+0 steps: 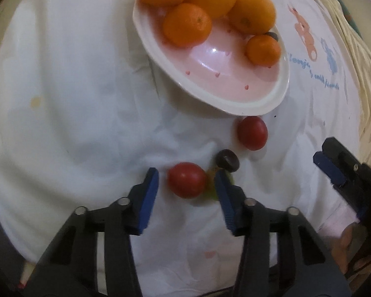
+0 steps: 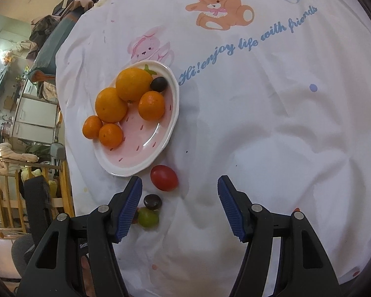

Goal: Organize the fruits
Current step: 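Move the left gripper back and grasp the red tomato, then carry the red tomato toward the plate with the left gripper while the right gripper grasps another dark grape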

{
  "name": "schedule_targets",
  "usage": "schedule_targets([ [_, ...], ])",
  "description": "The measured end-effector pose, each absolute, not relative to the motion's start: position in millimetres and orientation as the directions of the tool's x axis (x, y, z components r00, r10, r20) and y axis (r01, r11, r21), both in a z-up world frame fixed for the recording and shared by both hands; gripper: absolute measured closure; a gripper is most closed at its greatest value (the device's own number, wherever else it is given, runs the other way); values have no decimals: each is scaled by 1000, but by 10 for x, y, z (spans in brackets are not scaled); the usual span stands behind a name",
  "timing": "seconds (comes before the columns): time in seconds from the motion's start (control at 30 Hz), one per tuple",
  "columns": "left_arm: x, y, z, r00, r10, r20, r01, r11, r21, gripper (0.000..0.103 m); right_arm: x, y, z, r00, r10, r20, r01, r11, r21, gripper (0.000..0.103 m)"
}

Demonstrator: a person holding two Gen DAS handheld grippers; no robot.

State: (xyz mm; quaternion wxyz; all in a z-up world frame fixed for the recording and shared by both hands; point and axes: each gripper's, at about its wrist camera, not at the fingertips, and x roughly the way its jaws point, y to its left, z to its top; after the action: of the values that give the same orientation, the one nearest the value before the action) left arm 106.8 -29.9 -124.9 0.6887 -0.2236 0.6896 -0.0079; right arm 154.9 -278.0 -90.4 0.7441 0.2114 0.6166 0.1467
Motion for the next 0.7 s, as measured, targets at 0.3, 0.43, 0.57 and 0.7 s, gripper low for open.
schedule_targets([
  [0.3,1073,-285,-1275,57,-326,-944,-331,886,-326,75,1563,-2755,-895,198,483,-853,34,866,498,36],
  [0.43,1059,-260,-1170,71,-300,-951,-295,905,-307,75,1561,-2734,-903,184,494,-850,31,861,508,36],
  [0.57,1046,-132,-1028,108,-272,-956,-288,912,-292,75,1528,-2645,-975,149,531,-834,45,839,542,36],
  [0.7,1018,38,-896,150,-232,-961,-281,922,-267,75,1430,-2382,-1227,53,550,-833,73,830,553,36],
])
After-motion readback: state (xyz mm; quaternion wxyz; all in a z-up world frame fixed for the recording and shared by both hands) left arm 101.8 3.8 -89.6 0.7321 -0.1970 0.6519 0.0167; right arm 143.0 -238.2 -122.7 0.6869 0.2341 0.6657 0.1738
